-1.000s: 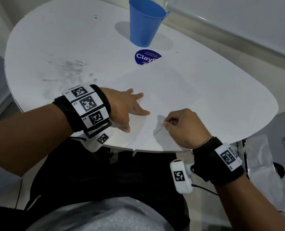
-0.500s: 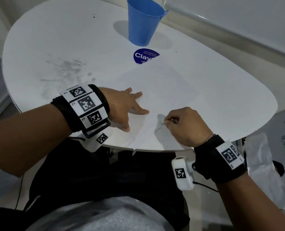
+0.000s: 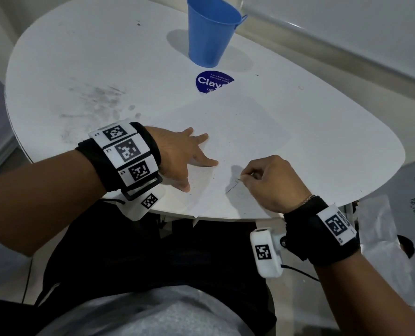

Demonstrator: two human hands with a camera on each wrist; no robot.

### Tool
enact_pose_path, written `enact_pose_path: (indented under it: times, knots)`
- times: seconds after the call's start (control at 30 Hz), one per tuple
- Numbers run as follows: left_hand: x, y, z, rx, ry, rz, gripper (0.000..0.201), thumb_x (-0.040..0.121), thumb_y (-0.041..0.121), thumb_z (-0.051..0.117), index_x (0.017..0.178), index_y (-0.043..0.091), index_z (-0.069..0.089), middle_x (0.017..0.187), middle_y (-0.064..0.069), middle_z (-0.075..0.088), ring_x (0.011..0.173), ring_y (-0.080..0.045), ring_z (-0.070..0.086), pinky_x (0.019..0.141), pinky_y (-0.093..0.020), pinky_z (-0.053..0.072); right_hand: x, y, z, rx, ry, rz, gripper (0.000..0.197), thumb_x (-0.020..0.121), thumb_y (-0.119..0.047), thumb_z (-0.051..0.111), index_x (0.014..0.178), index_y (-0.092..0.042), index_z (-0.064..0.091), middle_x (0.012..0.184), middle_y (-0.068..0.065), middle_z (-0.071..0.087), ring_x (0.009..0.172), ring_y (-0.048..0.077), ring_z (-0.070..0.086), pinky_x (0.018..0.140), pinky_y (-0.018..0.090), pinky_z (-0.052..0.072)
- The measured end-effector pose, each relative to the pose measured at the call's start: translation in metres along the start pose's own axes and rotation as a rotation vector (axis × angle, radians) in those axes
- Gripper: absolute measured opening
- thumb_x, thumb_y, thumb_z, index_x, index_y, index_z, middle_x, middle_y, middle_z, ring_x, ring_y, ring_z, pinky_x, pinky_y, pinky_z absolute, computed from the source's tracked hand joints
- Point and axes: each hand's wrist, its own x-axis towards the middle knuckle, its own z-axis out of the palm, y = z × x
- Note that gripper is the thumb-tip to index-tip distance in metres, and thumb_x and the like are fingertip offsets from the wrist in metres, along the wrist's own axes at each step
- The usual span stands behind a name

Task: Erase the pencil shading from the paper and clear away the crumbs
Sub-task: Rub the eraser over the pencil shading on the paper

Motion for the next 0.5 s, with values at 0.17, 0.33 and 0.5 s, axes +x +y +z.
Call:
enact_pose_path:
  times: [0.17, 0.33, 0.5]
  knots:
    - [0.001, -0.001, 0.001, 0.016, 0.007, 0.001, 0.085, 0.092, 0.045, 0.065, 0.149, 0.065, 0.005, 0.164, 0.012, -0.026, 0.152, -0.015, -0.022, 0.122, -0.054, 0.021, 0.003, 0.005, -0.003, 0.016, 0.074, 0.026, 0.017, 0.087, -0.016, 0.063, 0.075, -0.021, 0.075, 0.058, -0.015, 0.059, 0.061, 0.009, 0.057, 0.061, 0.021, 0.041]
    - [0.001, 0.000, 0.001, 0.013, 0.005, 0.000, 0.085, 0.092, 0.045, 0.065, 0.149, 0.065, 0.005, 0.164, 0.013, -0.026, 0.152, -0.014, -0.023, 0.123, -0.053, 0.020, 0.005, 0.002, 0.001, 0.074, 0.048, 0.004, 0.014, 0.088, -0.016, 0.065, 0.078, -0.019, 0.076, 0.054, -0.018, 0.055, 0.053, 0.001, 0.052, 0.054, 0.012, 0.035]
    - [0.002, -0.002, 0.001, -0.003, 0.008, 0.003, 0.085, 0.092, 0.044, 0.066, 0.149, 0.065, 0.006, 0.164, 0.014, -0.026, 0.152, -0.013, -0.022, 0.123, -0.052, 0.021, 0.000, -0.006, 0.007, 0.159, -0.055, -0.006, 0.015, 0.087, -0.017, 0.068, 0.074, -0.021, 0.073, 0.050, -0.018, 0.057, 0.050, -0.002, 0.053, 0.057, 0.014, 0.040]
